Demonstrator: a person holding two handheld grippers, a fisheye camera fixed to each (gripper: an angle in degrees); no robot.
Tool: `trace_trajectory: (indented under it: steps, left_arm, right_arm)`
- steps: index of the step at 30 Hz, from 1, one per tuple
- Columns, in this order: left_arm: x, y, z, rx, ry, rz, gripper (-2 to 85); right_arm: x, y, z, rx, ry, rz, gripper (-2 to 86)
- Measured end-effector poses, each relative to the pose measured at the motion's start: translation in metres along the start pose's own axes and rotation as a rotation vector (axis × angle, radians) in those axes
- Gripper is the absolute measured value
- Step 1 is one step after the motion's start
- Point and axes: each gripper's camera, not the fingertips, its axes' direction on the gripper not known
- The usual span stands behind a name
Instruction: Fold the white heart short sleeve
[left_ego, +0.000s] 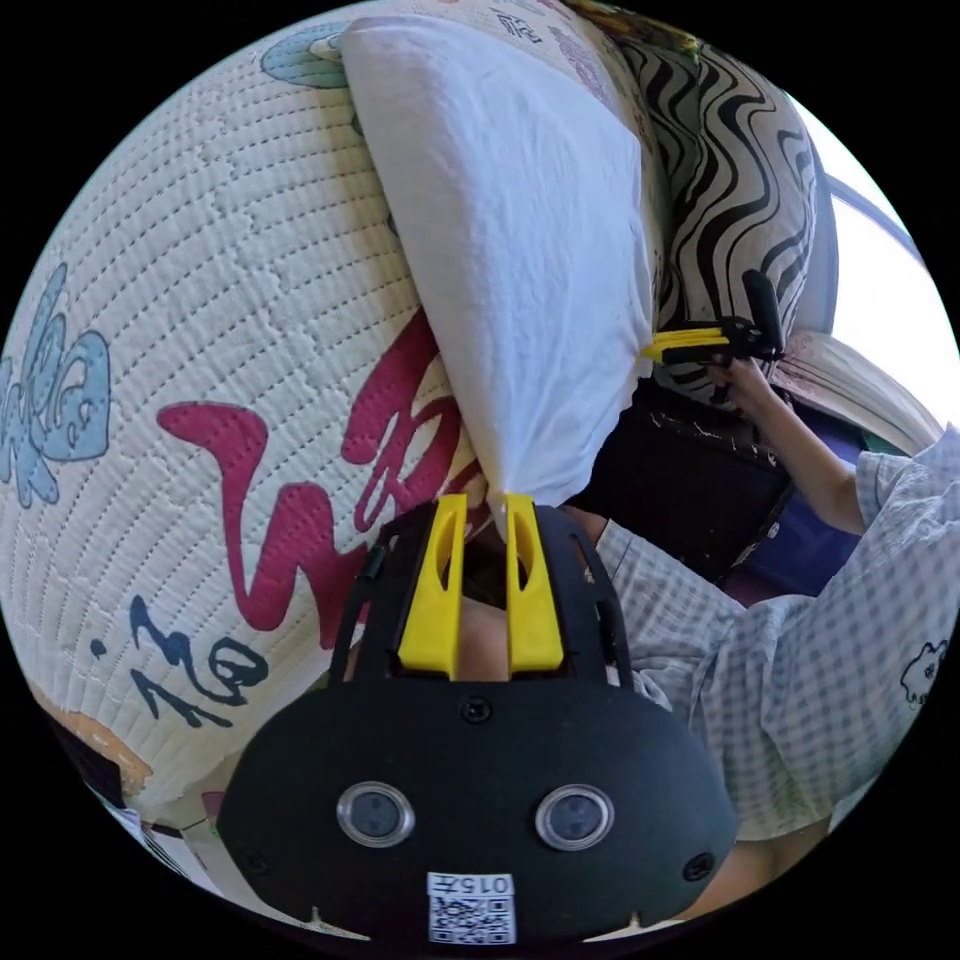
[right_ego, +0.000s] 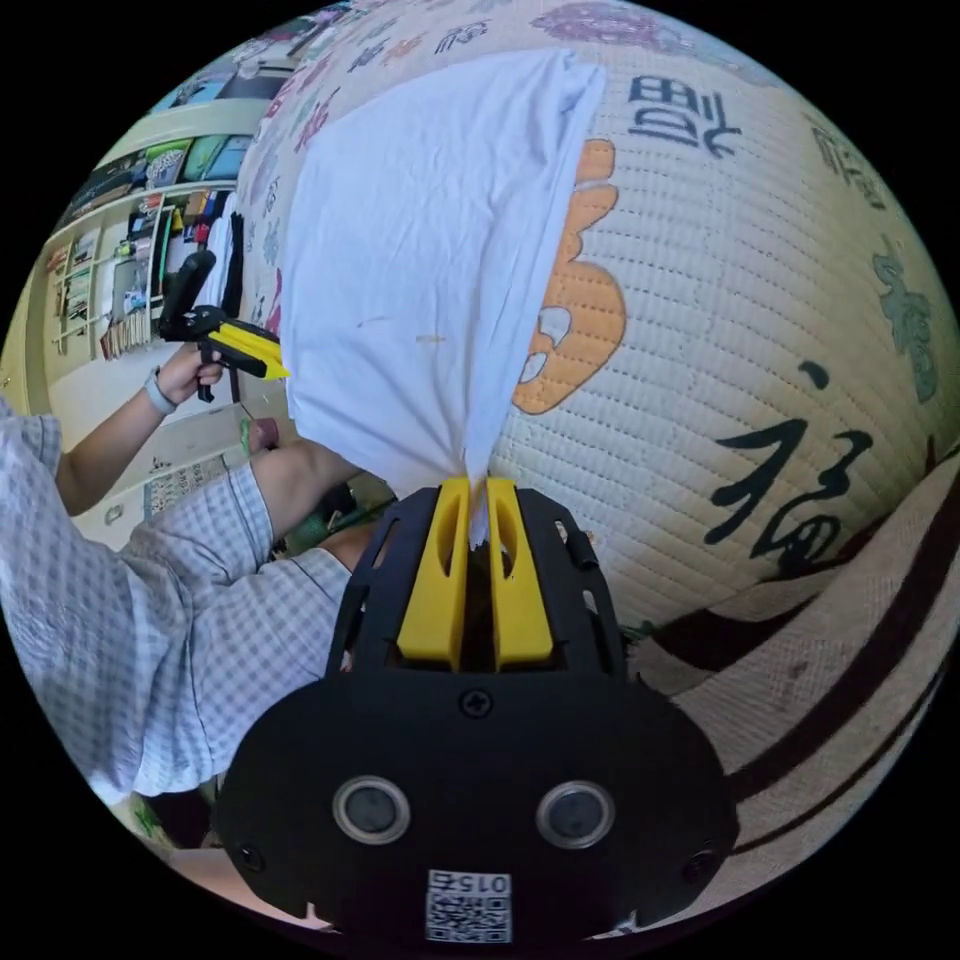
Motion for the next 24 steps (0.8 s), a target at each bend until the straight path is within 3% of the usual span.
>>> trace_trajectory:
  steps: [6,10,17,24]
  left_arm:
    - [-0.023,0.009,-0.086,0.299,0.028,0.034,9.8]
    - [-0.044,-0.006,-0.128,0.513,0.105,0.105,11.4]
    - [-0.075,-0.037,-0.135,0.447,0.253,0.207,11.0]
    - [-0.064,-0.051,-0.126,0.397,0.321,0.282,9.8]
  right_arm:
    - [0.029,-0.027,-0.054,0.289,-0.047,-0.166,8.2]
    - [0.076,-0.069,-0.072,0.451,-0.208,-0.2,8.6]
    - [0.133,-0.116,-0.056,0.374,-0.398,-0.22,12.5]
    - [0.144,-0.142,-0.047,0.284,-0.444,-0.291,9.3]
